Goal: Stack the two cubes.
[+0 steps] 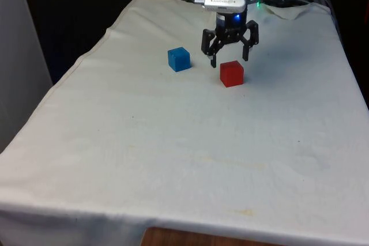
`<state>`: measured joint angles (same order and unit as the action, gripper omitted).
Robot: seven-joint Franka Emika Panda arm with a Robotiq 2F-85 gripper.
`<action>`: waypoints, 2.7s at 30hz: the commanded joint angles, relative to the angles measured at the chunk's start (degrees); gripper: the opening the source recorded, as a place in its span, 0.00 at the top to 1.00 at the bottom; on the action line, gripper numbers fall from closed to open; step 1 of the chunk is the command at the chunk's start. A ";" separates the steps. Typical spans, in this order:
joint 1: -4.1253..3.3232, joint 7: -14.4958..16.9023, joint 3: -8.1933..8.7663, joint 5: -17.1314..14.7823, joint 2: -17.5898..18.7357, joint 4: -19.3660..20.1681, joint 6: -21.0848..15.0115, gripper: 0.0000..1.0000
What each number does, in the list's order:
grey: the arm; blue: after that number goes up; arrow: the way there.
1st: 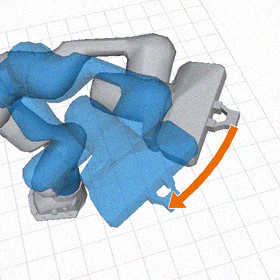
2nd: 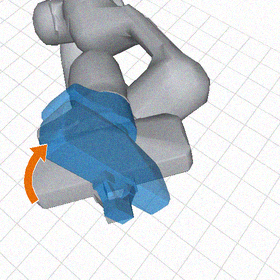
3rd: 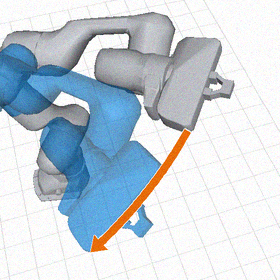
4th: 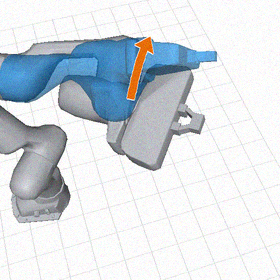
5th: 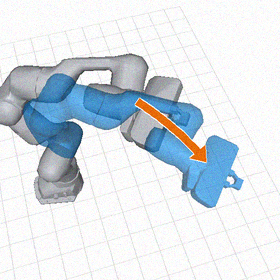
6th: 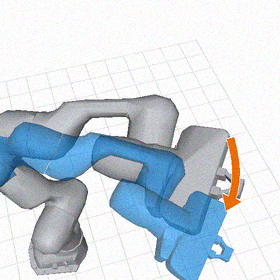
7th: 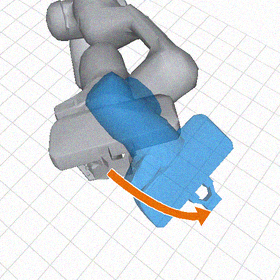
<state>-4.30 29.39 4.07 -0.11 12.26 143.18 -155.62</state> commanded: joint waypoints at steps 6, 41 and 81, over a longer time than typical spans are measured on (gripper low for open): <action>0.17 0.40 0.06 -0.29 1.26 -0.46 -0.97 0.00; 0.69 0.34 0.23 -0.29 5.50 -0.97 -4.58 0.00; 0.52 -0.06 0.63 0.34 -3.27 1.20 2.35 0.97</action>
<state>-3.78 29.45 4.58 -0.11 9.45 144.21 -153.67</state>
